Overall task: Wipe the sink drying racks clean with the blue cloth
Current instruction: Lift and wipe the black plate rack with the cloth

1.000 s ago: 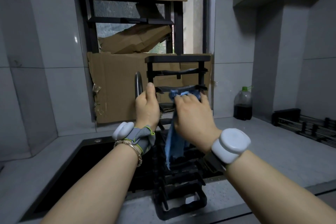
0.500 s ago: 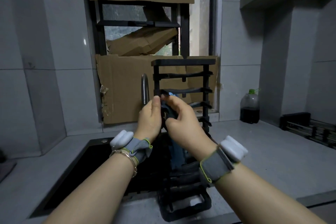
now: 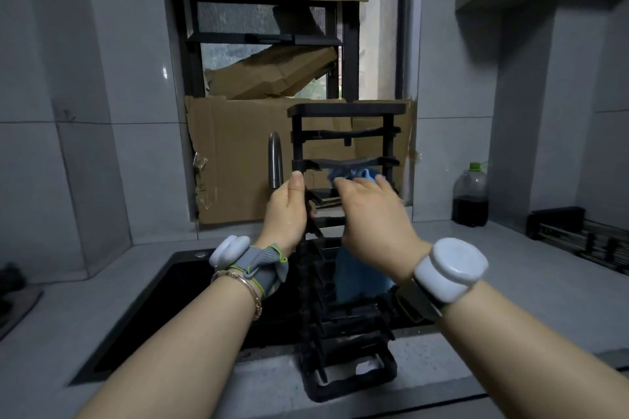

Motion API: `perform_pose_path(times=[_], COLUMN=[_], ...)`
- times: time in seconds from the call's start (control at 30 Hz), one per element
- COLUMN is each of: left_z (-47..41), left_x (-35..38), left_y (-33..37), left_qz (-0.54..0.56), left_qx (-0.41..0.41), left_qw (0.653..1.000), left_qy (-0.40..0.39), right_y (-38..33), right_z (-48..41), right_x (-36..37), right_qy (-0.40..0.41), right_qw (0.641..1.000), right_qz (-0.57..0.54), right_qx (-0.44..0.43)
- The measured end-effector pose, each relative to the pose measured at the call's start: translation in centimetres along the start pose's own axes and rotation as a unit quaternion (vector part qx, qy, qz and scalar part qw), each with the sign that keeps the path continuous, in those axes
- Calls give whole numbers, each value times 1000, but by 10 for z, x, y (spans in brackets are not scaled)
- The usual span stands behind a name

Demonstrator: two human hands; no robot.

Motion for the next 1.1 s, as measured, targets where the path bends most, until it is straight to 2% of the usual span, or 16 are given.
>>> perform_pose_path(times=[0.13, 0.23, 0.33, 0.47, 0.53, 0.6, 0.7, 0.8, 0.87, 0.97, 1.1], left_z=[-3, -8, -8, 2, 6, 9, 12, 16, 16, 13, 12], left_x=[-1, -5, -4, -2, -2, 2, 4, 7, 7, 7, 9], left_y=[-1, -6, -10, -11, -10, -10, -8, -8, -9, -9, -11], left_qz=[-44, -91, -100, -63, -48, -31, -35, -37, -42, -49, -16], left_qx=[0, -23, -35, -36, -33, -32, -32, -37, -38, -19, -10], left_qw=[999, 995, 993, 997, 998, 999, 999, 998, 998, 998, 1000], left_qy=[-11, -37, -54, -28, -8, 3, 20, 32, 32, 25, 22], right_y=[-28, -30, -24, -14, 0, 16, 25, 25, 27, 28, 21], right_z=[-1, -1, 2, 5, 8, 9, 7, 6, 9, 13, 8], right_x=[-5, -2, -4, -4, 2, 3, 8, 5, 5, 4, -13], right_qy=[22, 40, 52, 28, 20, 45, 3, 59, 128, 196, 241], right_qw=[989, 985, 991, 997, 995, 989, 988, 988, 984, 971, 955], right_qz=[-143, -165, -112, 9, 75, 138, 156, 134, 110, 138, 163], right_qx=[-10, -19, -52, -76, -64, -40, -6, 42, 48, 9, -57])
Point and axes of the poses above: each hand's wrist, its own z-axis away from the middle knuckle, its own x-axis out of the palm, y = z × x, the point moved 6 cm from there along -z, towards the middle knuckle, and after that the axes turned 14 degrees about z, right-handed, at the moved point
